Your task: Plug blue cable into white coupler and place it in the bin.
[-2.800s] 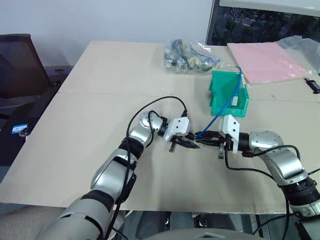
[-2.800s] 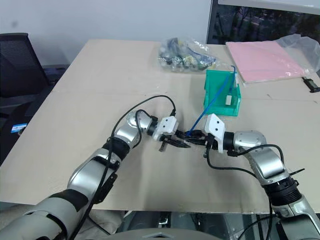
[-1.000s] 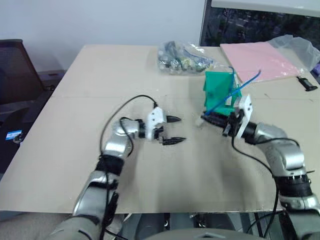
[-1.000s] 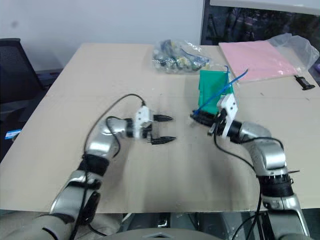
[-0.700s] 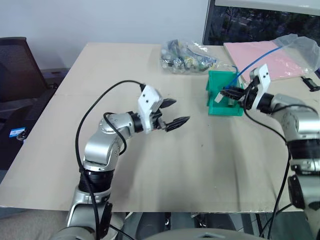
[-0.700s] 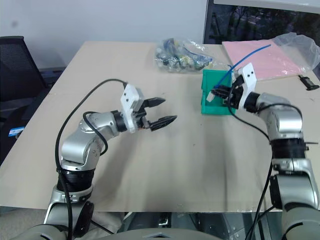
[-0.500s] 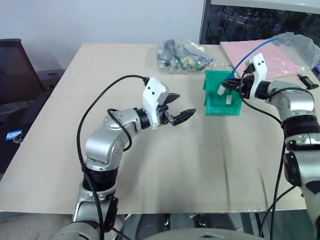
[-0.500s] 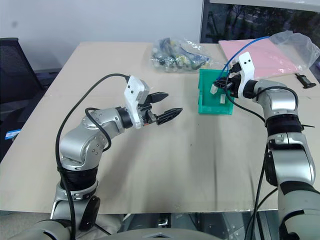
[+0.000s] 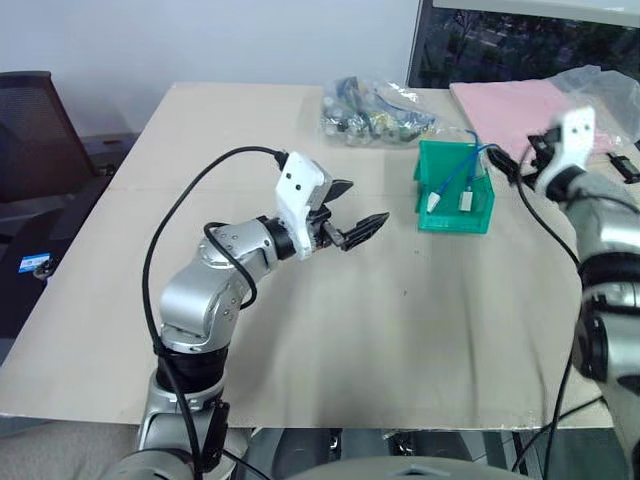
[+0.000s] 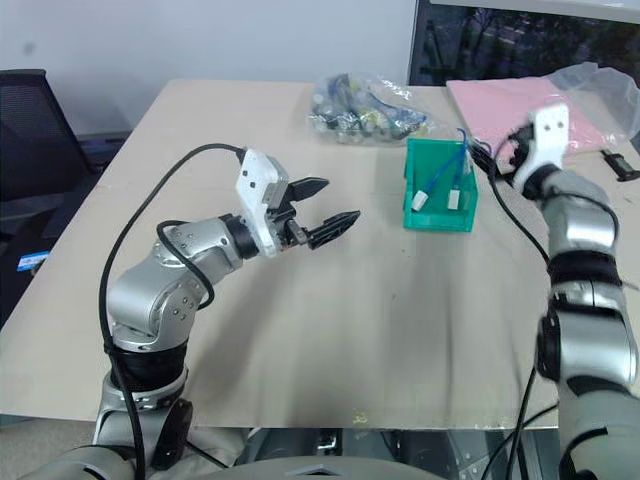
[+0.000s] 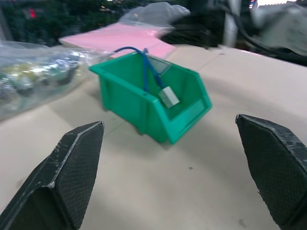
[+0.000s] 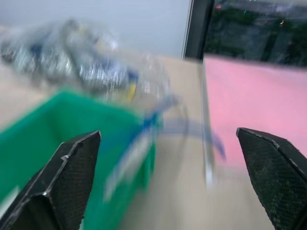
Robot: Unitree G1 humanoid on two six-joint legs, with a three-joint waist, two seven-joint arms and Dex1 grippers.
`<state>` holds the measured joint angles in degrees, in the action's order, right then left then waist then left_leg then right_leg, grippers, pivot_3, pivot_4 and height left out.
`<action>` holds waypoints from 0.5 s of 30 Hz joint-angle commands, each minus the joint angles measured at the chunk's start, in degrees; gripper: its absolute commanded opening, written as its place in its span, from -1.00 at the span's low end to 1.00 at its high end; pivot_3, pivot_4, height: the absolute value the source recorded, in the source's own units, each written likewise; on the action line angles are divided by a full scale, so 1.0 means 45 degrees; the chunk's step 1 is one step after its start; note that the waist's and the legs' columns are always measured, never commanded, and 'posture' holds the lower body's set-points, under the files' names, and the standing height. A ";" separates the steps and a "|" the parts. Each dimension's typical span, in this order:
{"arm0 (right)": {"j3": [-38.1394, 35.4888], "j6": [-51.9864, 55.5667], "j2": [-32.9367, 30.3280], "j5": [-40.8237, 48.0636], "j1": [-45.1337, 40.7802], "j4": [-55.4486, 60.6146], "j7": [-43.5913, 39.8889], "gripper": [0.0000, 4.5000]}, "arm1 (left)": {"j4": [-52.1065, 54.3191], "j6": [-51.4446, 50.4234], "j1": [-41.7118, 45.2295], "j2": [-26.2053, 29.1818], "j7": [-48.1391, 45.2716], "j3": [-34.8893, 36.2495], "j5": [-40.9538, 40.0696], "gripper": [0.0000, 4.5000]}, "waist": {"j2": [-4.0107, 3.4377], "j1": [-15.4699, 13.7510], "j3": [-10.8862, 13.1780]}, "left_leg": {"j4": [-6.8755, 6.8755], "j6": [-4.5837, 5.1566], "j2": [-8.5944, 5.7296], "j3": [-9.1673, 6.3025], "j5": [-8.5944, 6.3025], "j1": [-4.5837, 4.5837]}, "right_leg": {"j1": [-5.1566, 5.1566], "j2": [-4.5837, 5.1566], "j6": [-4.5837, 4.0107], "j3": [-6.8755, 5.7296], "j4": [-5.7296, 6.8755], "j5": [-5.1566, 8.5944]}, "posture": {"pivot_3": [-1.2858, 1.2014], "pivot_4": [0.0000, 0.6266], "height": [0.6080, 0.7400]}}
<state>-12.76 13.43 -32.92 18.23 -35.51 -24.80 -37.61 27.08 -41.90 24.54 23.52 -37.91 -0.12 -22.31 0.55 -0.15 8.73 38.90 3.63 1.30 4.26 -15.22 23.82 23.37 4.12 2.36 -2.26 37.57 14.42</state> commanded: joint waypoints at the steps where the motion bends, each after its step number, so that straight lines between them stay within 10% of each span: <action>1: -0.0901 0.0804 -0.0250 0.1853 0.2761 0.4880 -0.1041 0.99 | 0.0126 0.1700 -0.1036 0.0511 -0.0144 0.0405 0.0439 1.00 | -0.0017 0.0006 0.0004 | -0.0019 -0.0013 0.0001 0.0001 0.0008 -0.0008 | 0.0005 -0.0003 0.0001 0.0004 0.0002 0.0001 | 0.03 -0.52 1.00; 15: -0.1088 -0.2292 0.0021 0.1989 0.9883 0.6663 -0.4150 0.99 | -0.0251 0.4403 -0.6856 0.1103 -0.0568 0.0750 0.0623 1.00 | -0.0023 0.0074 0.0012 | -0.0031 0.0036 0.0003 0.0009 -0.0017 -0.0108 | -0.0050 0.0009 -0.0063 0.0040 0.0030 0.0020 | 0.03 -0.52 1.00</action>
<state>-17.62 6.28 -32.70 27.90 8.78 5.29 -54.94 24.26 -24.51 -5.55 27.93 -40.24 2.50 -19.71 0.45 0.18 8.78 38.77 3.79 1.31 4.30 -15.30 23.33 23.15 4.18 2.01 -2.08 37.69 14.50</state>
